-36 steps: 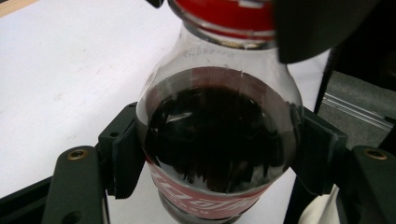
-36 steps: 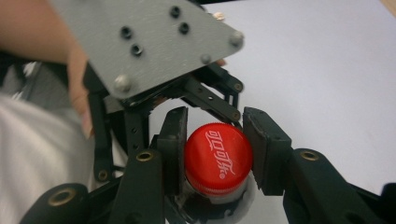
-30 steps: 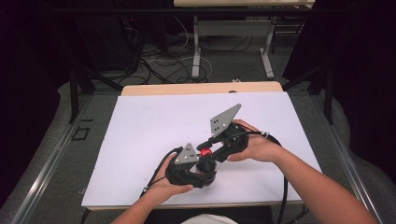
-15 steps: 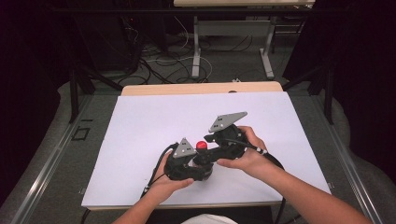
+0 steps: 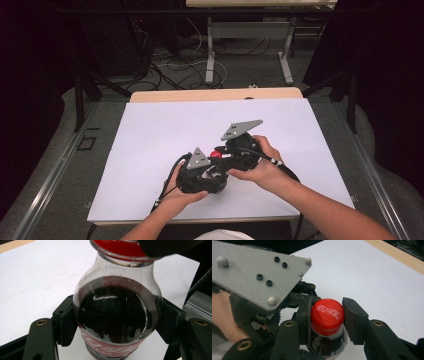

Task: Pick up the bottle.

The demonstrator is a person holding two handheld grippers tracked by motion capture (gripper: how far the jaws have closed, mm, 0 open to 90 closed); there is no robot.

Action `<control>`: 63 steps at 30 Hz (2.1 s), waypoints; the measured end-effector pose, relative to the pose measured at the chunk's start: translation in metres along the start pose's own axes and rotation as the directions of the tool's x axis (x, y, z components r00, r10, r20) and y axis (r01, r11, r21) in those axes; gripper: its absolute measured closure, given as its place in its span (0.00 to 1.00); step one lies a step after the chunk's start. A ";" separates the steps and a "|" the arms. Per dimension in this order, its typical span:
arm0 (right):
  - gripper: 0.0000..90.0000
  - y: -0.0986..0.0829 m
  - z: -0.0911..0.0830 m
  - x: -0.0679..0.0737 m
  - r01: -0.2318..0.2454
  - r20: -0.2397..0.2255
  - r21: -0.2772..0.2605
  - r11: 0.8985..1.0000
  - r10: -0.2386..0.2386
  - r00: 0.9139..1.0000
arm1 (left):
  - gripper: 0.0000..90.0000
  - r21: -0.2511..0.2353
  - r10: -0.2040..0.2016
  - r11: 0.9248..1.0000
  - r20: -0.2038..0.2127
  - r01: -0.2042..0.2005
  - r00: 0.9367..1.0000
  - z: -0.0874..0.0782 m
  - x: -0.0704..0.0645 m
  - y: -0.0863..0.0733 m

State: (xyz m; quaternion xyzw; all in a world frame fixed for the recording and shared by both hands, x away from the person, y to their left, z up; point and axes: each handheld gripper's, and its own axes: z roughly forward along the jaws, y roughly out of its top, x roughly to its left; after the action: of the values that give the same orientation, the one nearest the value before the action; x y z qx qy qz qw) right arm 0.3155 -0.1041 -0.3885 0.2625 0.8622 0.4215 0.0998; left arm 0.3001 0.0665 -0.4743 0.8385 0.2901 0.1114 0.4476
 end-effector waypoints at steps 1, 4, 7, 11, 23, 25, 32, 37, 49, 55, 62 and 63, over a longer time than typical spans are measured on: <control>0.68 0.000 0.001 -0.002 0.006 -0.019 0.000 1.000 -0.006 1.000 | 0.33 0.009 0.006 1.000 0.003 -0.006 1.000 -0.001 0.000 -0.001; 0.68 0.002 0.001 -0.010 0.070 -0.107 0.028 0.997 -0.067 0.992 | 0.33 -0.001 0.017 1.000 0.015 -0.017 1.000 0.000 -0.001 -0.002; 0.68 0.007 0.002 -0.020 0.185 -0.233 0.055 0.981 -0.168 0.958 | 0.33 0.012 0.027 1.000 0.037 -0.027 0.999 -0.001 -0.002 -0.003; 0.68 0.011 0.001 -0.028 0.338 -0.355 0.054 0.940 -0.299 0.886 | 0.33 0.002 0.063 0.998 0.066 -0.063 0.996 -0.001 -0.005 -0.004; 0.65 0.017 0.005 -0.036 0.465 -0.481 0.058 0.883 -0.384 0.788 | 0.33 0.006 0.078 0.997 0.097 -0.079 0.992 0.003 -0.007 -0.005; 0.55 0.018 0.003 -0.033 0.434 -0.415 0.059 0.899 -0.374 0.829 | 0.33 -0.001 0.057 0.998 0.077 -0.058 0.995 0.002 -0.005 -0.004; 0.49 0.013 -0.007 -0.015 0.259 -0.203 0.036 0.965 -0.247 0.948 | 0.33 -0.008 0.023 1.000 0.008 -0.023 1.000 -0.001 0.001 0.000; 0.50 0.005 -0.006 -0.009 0.129 -0.029 -0.007 0.992 -0.129 0.991 | 0.33 -0.008 -0.007 1.000 -0.009 0.007 1.000 0.000 0.000 0.001; 0.65 -0.002 0.005 -0.003 -0.002 0.009 -0.008 1.000 0.002 1.000 | 0.33 -0.015 -0.017 1.000 -0.031 0.017 0.999 0.003 -0.003 0.005; 0.65 0.001 0.006 -0.013 0.090 -0.110 0.013 0.996 -0.088 0.990 | 0.33 -0.003 0.005 1.000 -0.010 -0.005 1.000 0.000 -0.003 0.003; 0.65 0.007 0.007 -0.034 0.311 -0.367 0.018 0.950 -0.283 0.886 | 0.33 -0.006 0.038 0.999 0.055 -0.037 0.998 -0.001 -0.006 0.001; 0.65 0.008 0.007 -0.035 0.339 -0.386 0.014 0.941 -0.308 0.870 | 0.33 -0.006 0.038 0.999 0.055 -0.037 0.998 -0.001 -0.006 0.001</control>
State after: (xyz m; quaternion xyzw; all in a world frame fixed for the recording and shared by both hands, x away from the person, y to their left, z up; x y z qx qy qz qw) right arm 0.3509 -0.1145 -0.3888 0.0322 0.9132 0.4062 -0.0097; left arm 0.2950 0.0633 -0.4725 0.8454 0.2615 0.0972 0.4555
